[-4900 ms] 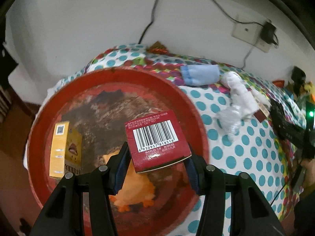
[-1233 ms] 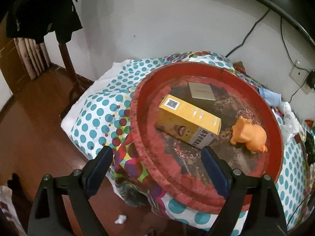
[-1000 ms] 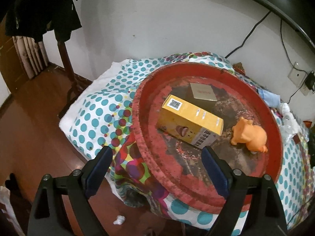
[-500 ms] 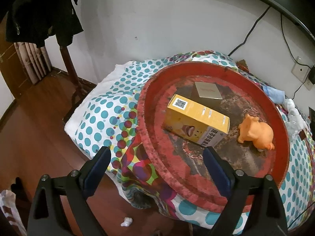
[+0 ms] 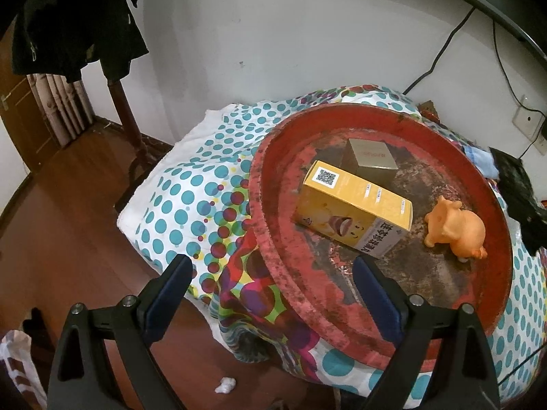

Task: Organize objects
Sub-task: 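Carry the black plastic bag in the right gripper over the red tray, then release the black bag onto the tray and withdraw the right gripper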

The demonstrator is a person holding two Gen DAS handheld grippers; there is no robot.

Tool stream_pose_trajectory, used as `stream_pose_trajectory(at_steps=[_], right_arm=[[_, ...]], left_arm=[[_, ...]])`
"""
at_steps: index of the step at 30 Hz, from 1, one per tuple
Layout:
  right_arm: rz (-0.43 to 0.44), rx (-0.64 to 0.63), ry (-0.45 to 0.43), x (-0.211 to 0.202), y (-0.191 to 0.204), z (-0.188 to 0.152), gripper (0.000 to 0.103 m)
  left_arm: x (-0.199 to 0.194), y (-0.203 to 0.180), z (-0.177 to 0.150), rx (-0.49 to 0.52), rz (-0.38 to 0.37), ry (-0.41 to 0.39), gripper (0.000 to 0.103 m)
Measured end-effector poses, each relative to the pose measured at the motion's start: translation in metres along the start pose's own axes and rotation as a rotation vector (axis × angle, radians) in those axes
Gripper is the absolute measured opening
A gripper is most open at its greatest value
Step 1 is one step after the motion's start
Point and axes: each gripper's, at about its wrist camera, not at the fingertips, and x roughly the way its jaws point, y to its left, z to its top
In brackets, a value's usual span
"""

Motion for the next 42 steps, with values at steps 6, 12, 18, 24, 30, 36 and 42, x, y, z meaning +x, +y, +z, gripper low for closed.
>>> stream_pose_trajectory(at_steps=[6,12,18,24,30,36,42], right_arm=[[0.016,-0.027,0.023,0.001,0.057,0.025,0.027],[-0.01,-0.056,0.056,0.026,0.079,0.048,0.027],[-0.02,-0.064,0.107,0.048,0.084,0.069,0.027],[-0.043,-0.077,0.155,0.069,0.09,0.074,0.027],[-0.039,-0.075,0.173,0.077,0.09,0.069,0.027],[-0.024,-0.067,0.158,0.076,0.092,0.068,0.032],[0.03,-0.05,0.153,0.07,0.095,0.065,0.039]], left_arm=[[0.003,0.003,0.0,-0.001,0.008,0.005,0.094],[0.005,0.006,0.0,-0.011,0.004,0.006,0.094],[0.004,0.003,0.0,0.009,0.008,-0.004,0.094],[0.008,0.004,-0.001,0.012,0.013,0.002,0.094],[0.01,0.003,0.0,0.003,0.003,0.007,0.094],[0.012,0.001,-0.001,0.01,0.0,0.015,0.094],[0.012,0.003,-0.001,-0.005,-0.013,0.012,0.094]])
